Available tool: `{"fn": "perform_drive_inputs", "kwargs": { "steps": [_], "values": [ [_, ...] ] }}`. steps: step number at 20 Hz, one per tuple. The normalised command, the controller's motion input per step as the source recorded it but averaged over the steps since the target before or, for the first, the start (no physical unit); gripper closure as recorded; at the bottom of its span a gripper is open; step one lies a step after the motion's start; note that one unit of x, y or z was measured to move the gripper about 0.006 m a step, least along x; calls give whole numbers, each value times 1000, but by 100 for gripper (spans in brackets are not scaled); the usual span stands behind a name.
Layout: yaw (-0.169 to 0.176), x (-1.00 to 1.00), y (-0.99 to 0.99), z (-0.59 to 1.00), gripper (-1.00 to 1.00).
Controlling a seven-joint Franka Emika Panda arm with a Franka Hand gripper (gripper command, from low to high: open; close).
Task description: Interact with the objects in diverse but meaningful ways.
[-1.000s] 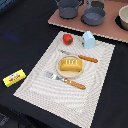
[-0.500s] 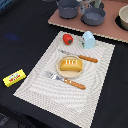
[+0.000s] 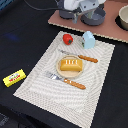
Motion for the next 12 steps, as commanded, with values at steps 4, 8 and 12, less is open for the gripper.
{"fn": "perform_drive_inputs", "kwargs": {
  "steps": [4,8,12],
  "values": [
    [-89,-616,-405,-610,-100],
    [-81,-712,-269,-542,-100],
    [-54,-639,-71,-450,-100]
  ]
}}
